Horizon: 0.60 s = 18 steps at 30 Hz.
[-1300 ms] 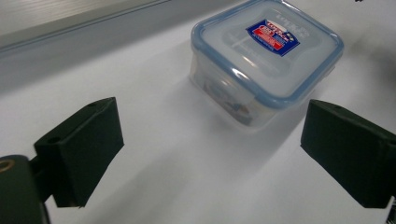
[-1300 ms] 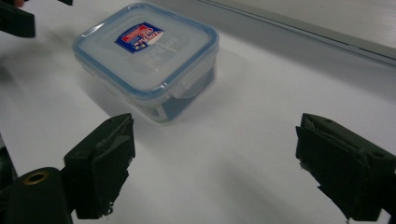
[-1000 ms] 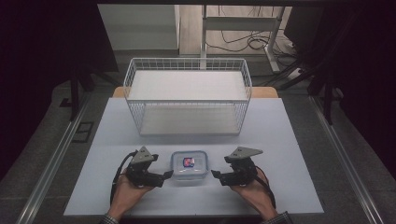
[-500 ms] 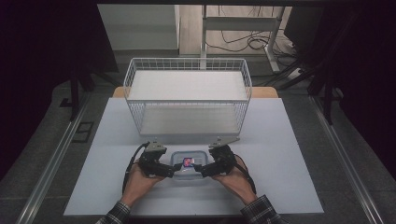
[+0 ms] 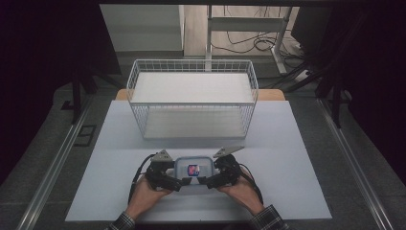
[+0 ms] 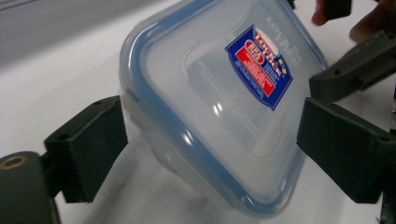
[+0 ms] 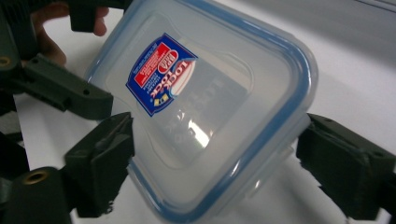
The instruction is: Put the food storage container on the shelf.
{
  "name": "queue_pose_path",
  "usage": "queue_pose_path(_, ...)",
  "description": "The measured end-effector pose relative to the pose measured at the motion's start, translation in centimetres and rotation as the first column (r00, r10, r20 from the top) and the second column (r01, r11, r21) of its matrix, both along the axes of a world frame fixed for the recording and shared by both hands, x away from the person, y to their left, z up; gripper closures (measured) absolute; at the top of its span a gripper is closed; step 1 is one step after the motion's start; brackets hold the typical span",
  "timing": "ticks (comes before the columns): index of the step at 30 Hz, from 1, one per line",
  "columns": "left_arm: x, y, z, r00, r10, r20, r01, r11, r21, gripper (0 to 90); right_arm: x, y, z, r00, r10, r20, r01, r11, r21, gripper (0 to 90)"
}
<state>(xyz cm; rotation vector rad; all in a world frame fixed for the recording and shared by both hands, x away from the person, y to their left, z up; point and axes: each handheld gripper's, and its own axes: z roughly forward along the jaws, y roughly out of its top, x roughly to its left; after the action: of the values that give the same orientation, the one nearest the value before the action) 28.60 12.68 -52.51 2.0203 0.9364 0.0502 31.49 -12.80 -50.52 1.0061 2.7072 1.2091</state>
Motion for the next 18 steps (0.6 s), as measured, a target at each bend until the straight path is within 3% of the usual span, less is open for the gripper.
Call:
queue_pose_path(3,-0.7,0.5,-0.1,0.9996,0.002,-0.027,-0.002,0.9999,-0.013,16.2,-0.7,-0.4,0.1,0.9999,0.001,0.011,-0.001,1.000,-0.004,20.4)
queue_pose_path(8,-1.5,0.3,0.3,1.0000,0.007,-0.006,-0.006,0.9997,0.022,22.0,-1.4,-0.8,0.3,0.9993,-0.012,0.034,0.012,1.000,0.002,27.8)
queue_pose_path(18,-2.7,1.2,0.3,0.9995,0.032,0.007,-0.032,0.9990,-0.031,39.3,-2.0,-2.3,0.7,0.9999,-0.012,0.002,0.012,0.999,0.040,45.5)
